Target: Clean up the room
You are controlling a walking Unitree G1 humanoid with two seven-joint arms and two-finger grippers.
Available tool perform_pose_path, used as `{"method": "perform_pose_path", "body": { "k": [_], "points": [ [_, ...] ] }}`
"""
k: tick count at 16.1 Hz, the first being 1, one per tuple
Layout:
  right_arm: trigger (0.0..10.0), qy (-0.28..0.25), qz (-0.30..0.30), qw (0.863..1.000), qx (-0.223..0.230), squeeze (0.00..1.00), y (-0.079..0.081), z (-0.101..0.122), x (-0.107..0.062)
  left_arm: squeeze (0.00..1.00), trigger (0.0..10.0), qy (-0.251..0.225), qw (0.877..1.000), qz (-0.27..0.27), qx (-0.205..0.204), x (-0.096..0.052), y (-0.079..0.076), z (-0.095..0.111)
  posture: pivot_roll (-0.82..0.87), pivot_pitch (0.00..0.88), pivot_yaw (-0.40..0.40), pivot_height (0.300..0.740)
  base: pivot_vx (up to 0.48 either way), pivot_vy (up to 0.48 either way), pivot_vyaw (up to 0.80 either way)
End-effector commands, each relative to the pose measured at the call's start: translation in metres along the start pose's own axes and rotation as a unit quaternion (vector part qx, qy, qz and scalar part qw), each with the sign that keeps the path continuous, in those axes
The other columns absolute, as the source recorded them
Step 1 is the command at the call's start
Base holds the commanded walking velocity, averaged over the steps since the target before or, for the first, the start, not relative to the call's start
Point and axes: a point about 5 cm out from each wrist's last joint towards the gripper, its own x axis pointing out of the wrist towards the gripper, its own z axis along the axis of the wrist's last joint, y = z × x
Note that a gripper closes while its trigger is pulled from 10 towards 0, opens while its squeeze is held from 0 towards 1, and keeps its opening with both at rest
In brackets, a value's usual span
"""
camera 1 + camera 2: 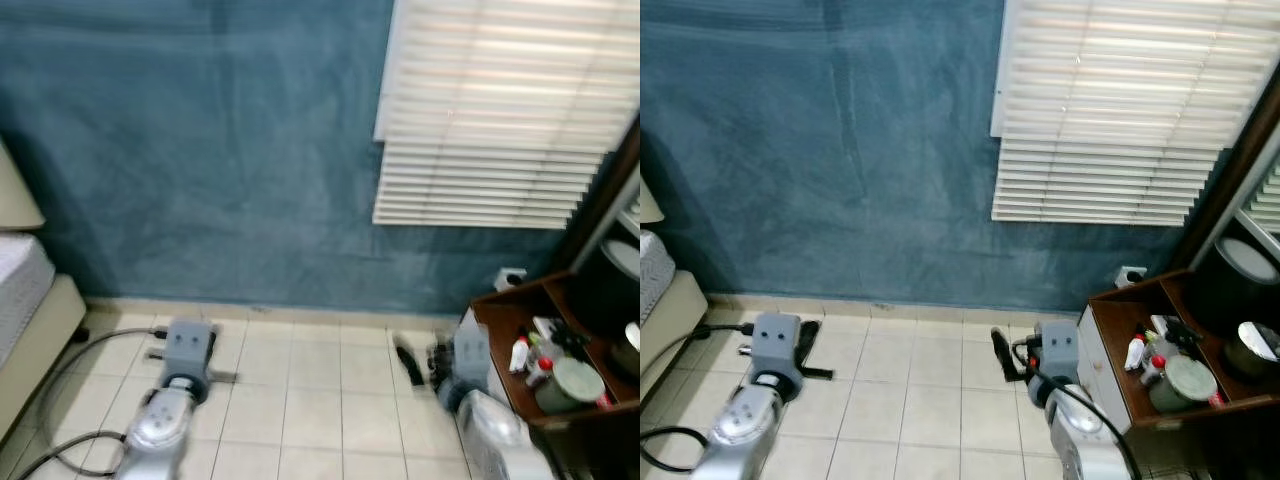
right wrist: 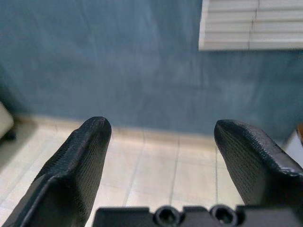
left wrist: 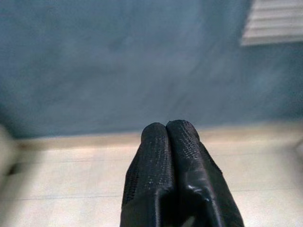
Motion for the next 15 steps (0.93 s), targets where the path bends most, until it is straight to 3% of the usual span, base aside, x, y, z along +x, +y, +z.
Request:
{"method": "perform_pose_path", "body": {
  "k": [1, 3, 6, 10, 14, 15],
  "points": [
    [10.0, 0.016, -0.023, 0.999, 0.017, 0.0, -0.008, -0.01, -0.006, 0.0, 10.0, 0.021, 1.0, -0.006, -0.022, -0.004, 0.003, -0.013, 0.07, 0.0, -0.064, 0.74, 0.0, 0.0, 0.0],
    [10.0, 0.031, -0.009, 0.999, -0.006, 0.0, -0.004, -0.015, -0.003, 0.0, 10.0, 0.015, 1.0, 0.0, -0.022, -0.002, 0.007, -0.011, 0.07, 0.0, -0.061, 0.74, 0.0, 0.0, 0.4],
    [10.0, 0.028, -0.009, 1.0, 0.004, 0.0, -0.003, -0.018, 0.001, 0.0, 10.0, 0.006, 1.0, -0.01, -0.003, 0.003, 0.005, -0.011, 0.08, 0.0, -0.061, 0.74, 0.0, 0.0, 0.79],
    [10.0, 0.034, -0.009, 0.999, 0.022, 0.0, -0.005, -0.025, 0.001, 0.0, 10.0, -0.003, 0.995, -0.021, 0.096, 0.004, 0.0, -0.006, 0.09, 0.0, -0.052, 0.74, 0.0, 0.36, 0.76],
    [10.0, 0.03, -0.013, 0.999, 0.037, 0.0, -0.006, -0.025, 0.007, 0.0, 10.0, 0.001, 0.996, -0.018, 0.084, 0.009, -0.003, -0.002, 0.08, 0.0, -0.034, 0.74, 0.0, 0.0, 0.75],
    [10.0, 0.029, -0.012, 0.999, 0.036, 0.0, -0.006, -0.024, 0.007, 0.0, 10.0, -0.003, 0.994, -0.011, 0.105, 0.01, -0.002, 0.0, 0.08, 0.0, -0.028, 0.74, 0.0, 0.0, 0.74]
  ]
}}
